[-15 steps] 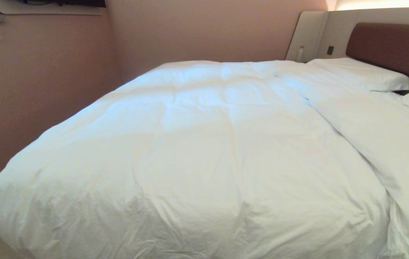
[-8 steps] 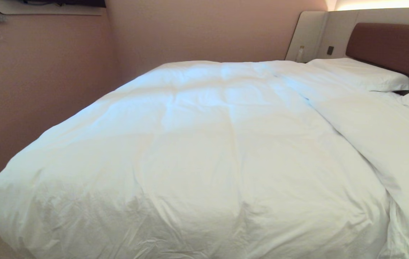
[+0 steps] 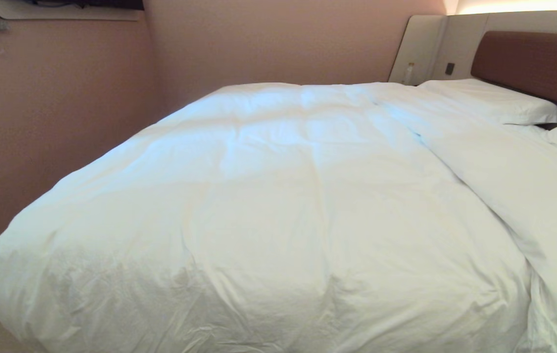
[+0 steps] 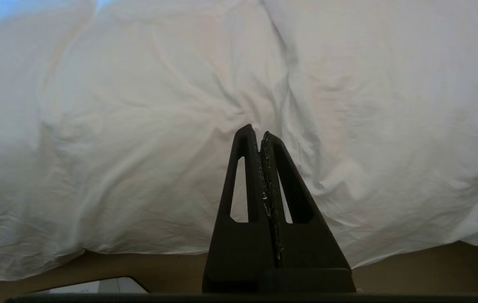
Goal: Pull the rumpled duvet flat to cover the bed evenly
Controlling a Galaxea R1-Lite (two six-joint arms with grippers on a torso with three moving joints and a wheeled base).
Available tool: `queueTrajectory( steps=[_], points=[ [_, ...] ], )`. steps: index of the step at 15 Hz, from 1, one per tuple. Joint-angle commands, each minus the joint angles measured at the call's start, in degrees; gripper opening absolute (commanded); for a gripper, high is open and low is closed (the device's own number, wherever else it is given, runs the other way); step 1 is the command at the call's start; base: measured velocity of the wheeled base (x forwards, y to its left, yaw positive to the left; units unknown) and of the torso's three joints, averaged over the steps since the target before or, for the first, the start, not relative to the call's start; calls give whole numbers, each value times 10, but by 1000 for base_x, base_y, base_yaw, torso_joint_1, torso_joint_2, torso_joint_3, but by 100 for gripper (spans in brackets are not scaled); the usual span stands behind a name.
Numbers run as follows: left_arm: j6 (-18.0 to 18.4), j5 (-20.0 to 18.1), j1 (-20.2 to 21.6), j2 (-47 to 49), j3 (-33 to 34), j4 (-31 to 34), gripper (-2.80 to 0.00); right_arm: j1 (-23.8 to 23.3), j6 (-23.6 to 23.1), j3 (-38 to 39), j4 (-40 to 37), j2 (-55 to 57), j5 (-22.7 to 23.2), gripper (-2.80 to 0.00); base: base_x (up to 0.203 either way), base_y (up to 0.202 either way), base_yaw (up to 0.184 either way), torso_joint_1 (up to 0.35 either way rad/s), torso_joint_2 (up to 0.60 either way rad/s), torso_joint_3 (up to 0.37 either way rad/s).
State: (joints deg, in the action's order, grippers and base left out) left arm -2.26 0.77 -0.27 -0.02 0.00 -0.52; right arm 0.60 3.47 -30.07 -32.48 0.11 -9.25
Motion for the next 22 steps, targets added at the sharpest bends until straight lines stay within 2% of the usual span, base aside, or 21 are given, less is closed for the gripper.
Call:
queueTrajectory(
  steps=[1,6,9,12,15,18,22],
  points=[
    [0,0,0,0,0,0,-280,0,-2,52,157,0,0,-280,0,0,0,0,0,0],
    [0,0,0,0,0,0,-280,0,-38,175,299,0,2,-280,0,0,0,0,0,0],
    [0,0,0,0,0,0,-280,0,-53,240,332,0,7,-280,0,0,0,0,0,0],
    [0,0,-1,0,0,0,-280,0,-66,279,347,-1,26,-280,0,0,0,0,0,0],
    [0,0,0,0,0,0,-280,0,-66,284,342,-1,66,-280,0,0,0,0,0,0],
    [0,0,0,0,0,0,-280,0,-61,289,340,-1,87,-280,0,0,0,0,0,0],
    [0,0,0,0,0,0,-280,0,-60,300,321,-1,94,-280,0,0,0,0,0,0]
  ],
)
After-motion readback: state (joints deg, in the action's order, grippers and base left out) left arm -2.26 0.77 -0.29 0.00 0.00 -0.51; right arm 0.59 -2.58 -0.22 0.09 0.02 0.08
